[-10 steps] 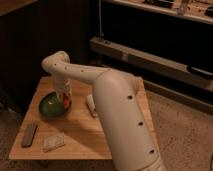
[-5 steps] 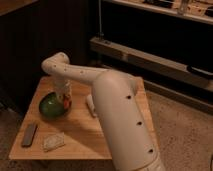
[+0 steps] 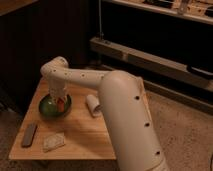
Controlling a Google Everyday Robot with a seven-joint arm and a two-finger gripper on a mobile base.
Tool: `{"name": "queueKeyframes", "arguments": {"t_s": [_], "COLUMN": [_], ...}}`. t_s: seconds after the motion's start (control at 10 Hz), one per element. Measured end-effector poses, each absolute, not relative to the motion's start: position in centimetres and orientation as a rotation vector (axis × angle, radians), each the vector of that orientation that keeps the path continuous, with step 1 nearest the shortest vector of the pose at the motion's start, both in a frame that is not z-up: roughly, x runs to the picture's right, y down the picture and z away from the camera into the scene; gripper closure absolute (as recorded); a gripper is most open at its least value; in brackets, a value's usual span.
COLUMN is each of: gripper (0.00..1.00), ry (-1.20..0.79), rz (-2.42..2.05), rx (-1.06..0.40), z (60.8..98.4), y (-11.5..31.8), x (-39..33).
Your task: Place the pepper in the ceramic bowl
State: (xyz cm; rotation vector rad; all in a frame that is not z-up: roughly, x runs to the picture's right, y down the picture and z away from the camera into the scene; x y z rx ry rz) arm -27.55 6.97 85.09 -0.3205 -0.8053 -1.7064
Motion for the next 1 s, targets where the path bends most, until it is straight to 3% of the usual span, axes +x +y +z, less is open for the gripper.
{"name": "queueKeyframes", "arguments": {"t_s": [0.2,0.7,0.8,1.0], "gripper": [0.73,0.19,0.13,0.16], "ry": [-0.793,-0.784,-0.785,-0.778], "rz": [-1.714,-1.707,-1.712,-1.719], "rx": [-0.336,-0.336,-0.332,-0.347], "z": [85.1,85.0,85.1,85.2], "y": [6.6,6.8,6.7,7.0], "x": [-27.8,-26.7,-27.6,-26.8]}}
